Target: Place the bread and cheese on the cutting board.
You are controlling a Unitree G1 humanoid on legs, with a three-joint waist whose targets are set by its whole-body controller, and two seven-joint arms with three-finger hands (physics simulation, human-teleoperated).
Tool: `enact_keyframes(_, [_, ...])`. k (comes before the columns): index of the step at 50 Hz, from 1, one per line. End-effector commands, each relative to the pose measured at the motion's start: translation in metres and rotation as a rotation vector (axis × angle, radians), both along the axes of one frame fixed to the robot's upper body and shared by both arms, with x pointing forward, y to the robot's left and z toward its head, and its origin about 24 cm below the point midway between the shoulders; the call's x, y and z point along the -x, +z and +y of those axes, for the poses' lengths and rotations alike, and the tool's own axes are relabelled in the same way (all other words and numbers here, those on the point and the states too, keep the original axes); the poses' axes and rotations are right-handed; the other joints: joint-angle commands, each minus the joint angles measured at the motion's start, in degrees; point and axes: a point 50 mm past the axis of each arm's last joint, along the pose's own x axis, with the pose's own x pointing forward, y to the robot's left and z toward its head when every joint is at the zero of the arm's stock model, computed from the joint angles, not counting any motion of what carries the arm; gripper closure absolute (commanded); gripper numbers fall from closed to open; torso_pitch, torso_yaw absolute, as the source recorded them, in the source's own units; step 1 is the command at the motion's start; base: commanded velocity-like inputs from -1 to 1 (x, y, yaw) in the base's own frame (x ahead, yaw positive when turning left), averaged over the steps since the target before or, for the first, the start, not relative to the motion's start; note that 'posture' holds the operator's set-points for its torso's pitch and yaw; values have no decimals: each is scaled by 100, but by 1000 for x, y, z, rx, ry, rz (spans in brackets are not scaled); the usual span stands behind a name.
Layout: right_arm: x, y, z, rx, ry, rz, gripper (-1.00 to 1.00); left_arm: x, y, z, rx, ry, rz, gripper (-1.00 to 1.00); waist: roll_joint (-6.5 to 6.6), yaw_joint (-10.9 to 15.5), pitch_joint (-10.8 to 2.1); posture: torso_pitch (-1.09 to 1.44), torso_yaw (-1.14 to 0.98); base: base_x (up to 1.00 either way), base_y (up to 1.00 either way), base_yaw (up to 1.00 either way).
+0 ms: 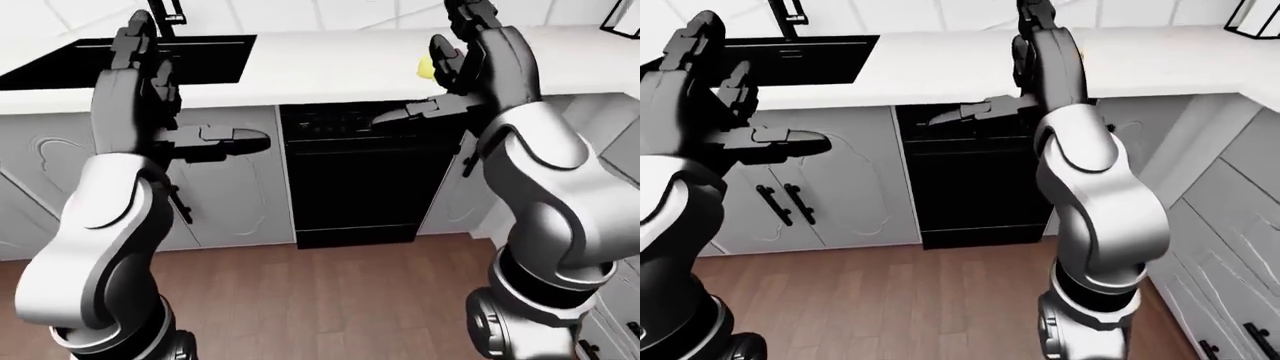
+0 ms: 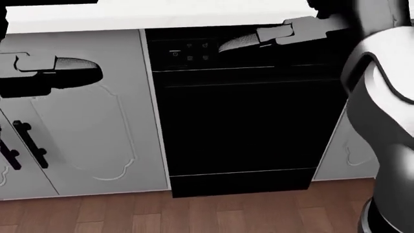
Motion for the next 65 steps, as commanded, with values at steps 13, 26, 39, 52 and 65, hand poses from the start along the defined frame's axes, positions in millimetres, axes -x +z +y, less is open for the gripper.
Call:
enact_keyframes(13, [8,18,-6,-10,-25,-106,-100,7,15,-4,-16,-20,-104,-100,-500,-106,-181,0,0,0,-55,0])
enact_keyframes(26, [9,19,-5,-5,-22,-105,-100,6,10,-2,-17,-17,-95,-100,109,-68,-182,0,0,0,-55,0])
enact_keyframes(39, [8,14,-4,7,-21,-104,-100,7,9,1,-14,-10,-91,-100,-496,-107,-191,0,0,0,-55,0])
enact_keyframes(52, [8,14,-3,12,-16,-101,-100,7,5,1,-21,-12,-85,-100,-181,-43,-17,0,0,0,-43,0])
enact_keyframes(65, [5,16,-3,27,-34,-97,-100,6,6,2,-23,-14,-83,-100,-250,-92,-39,0,0,0,-15,0])
